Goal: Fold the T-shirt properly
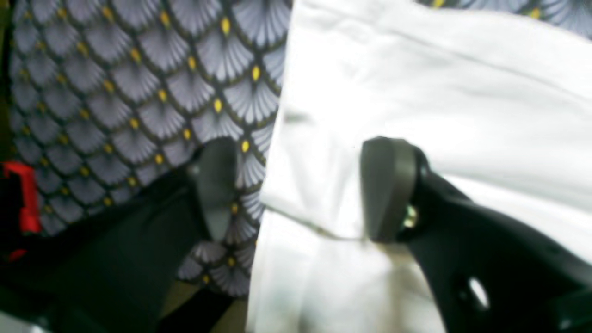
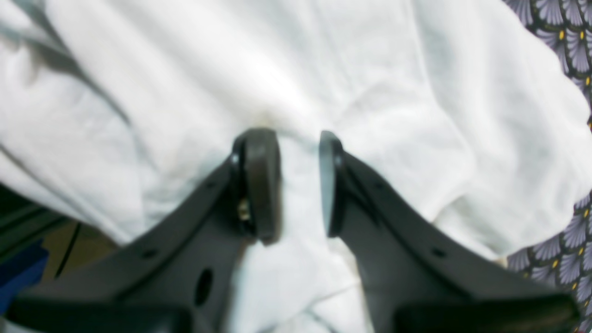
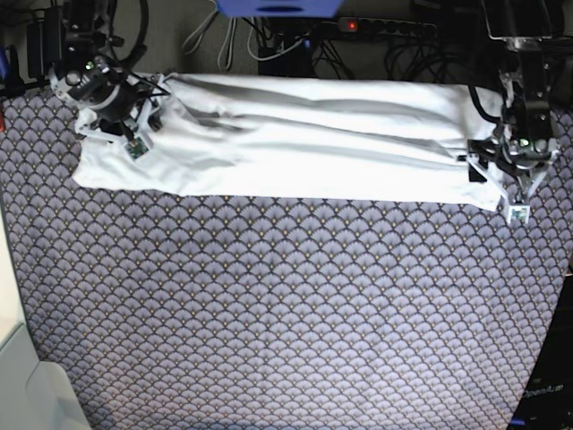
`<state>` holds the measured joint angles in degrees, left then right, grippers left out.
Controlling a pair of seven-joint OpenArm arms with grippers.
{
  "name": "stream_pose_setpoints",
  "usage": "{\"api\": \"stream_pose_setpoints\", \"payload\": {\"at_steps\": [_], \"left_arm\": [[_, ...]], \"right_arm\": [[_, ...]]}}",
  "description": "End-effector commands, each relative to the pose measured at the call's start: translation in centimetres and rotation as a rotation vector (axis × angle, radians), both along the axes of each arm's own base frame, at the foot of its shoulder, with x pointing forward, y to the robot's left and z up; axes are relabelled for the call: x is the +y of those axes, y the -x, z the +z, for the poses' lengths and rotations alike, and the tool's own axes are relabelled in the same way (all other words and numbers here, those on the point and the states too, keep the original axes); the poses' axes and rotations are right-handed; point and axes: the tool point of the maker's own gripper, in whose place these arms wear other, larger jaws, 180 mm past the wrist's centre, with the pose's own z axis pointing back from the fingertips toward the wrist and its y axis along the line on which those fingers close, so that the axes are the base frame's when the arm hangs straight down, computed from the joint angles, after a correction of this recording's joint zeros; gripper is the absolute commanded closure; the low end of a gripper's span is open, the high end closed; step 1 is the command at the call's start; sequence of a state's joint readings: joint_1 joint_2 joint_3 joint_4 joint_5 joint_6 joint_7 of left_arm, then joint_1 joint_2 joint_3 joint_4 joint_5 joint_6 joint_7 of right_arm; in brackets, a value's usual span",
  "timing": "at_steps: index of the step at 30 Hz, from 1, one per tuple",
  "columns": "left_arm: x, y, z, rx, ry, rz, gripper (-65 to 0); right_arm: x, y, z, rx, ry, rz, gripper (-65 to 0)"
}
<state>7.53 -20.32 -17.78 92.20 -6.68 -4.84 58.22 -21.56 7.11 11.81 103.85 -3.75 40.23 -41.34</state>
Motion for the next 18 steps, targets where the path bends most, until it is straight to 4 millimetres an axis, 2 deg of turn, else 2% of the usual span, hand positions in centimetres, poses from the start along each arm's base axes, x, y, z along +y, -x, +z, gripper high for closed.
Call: {"api": "stream_pose_setpoints", "payload": {"at_steps": [1,9,15,18], "left_arm": [[0.6,-1.1,2.0,-0.053,-0.036,-0.009,-43.6],[-0.6,-0.6,4.4,-0.035,-0.041,-0.025,-48.9],[-1.4,1.4,3.9,-0.005,-0.04,-0.048,-49.9],[-2.0,2.1,3.3,0.01,0.033,-0.078,-49.7]], "right_arm": [[-0.4,-0.3,0.3,-0.011,0.012,0.0,-14.0],[-0.4,-0.4,0.4,-0.014,0.012,0.0,-14.0],[-0.4,-0.4,0.5,-0.017,0.016,0.002,-14.0],[-0.8,-0.4,0.5,-0.014,0.026,0.008,-14.0]]}}
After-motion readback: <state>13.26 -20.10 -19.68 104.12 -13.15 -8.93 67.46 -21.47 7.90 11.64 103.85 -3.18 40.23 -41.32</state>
